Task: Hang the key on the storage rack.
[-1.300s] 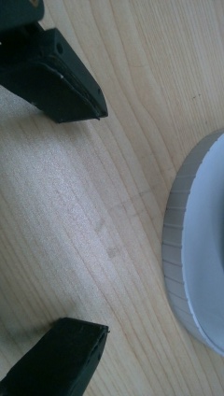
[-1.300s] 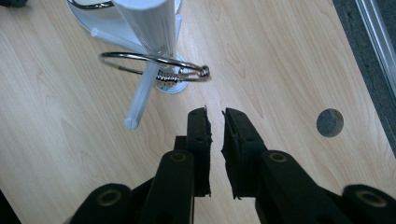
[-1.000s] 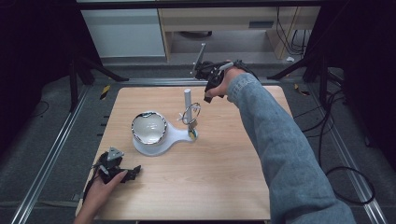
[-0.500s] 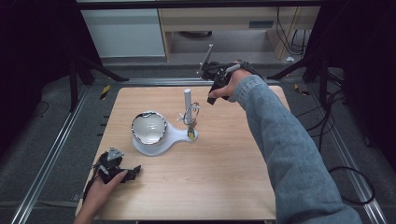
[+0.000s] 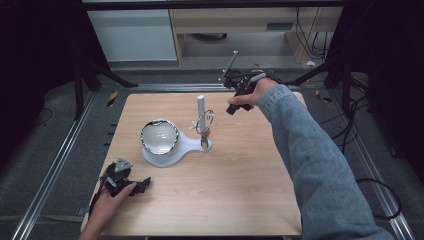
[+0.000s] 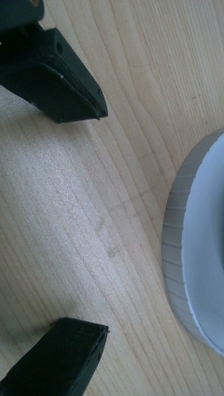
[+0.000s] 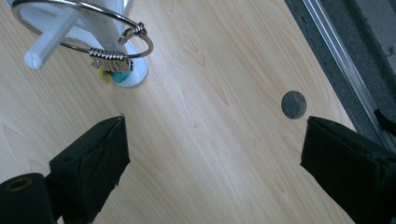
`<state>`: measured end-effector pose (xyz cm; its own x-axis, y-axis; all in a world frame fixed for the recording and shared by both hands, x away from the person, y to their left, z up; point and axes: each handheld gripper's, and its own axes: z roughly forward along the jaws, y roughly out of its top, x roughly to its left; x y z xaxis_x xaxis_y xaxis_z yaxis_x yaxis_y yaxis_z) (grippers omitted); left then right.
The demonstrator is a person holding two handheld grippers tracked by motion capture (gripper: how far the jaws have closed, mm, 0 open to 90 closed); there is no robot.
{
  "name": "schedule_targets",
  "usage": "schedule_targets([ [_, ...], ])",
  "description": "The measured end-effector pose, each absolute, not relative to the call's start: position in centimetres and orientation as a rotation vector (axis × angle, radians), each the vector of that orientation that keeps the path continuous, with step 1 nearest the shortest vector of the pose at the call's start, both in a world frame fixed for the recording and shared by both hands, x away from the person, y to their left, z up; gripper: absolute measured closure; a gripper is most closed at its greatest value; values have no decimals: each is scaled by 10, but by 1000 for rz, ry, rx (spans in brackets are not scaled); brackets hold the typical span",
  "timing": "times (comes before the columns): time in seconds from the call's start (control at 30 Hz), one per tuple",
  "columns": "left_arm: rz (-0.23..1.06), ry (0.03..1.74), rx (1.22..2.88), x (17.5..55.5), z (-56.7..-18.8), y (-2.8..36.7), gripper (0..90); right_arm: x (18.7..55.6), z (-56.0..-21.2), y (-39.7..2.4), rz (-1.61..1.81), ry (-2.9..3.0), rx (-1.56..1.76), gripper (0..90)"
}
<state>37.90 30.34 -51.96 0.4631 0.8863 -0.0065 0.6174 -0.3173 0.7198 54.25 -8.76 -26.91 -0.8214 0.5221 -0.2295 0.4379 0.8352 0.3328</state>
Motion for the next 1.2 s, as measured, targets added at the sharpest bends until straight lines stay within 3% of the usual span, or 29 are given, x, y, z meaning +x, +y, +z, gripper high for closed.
schedule_targets([
  [0.9,522,1247,2051,379,-520,303,0,531,-283,-128,402,2686,758,58],
  [1.2,522,1247,2051,379,-520,303,0,522,-295,-148,404,2652,817,93],
])
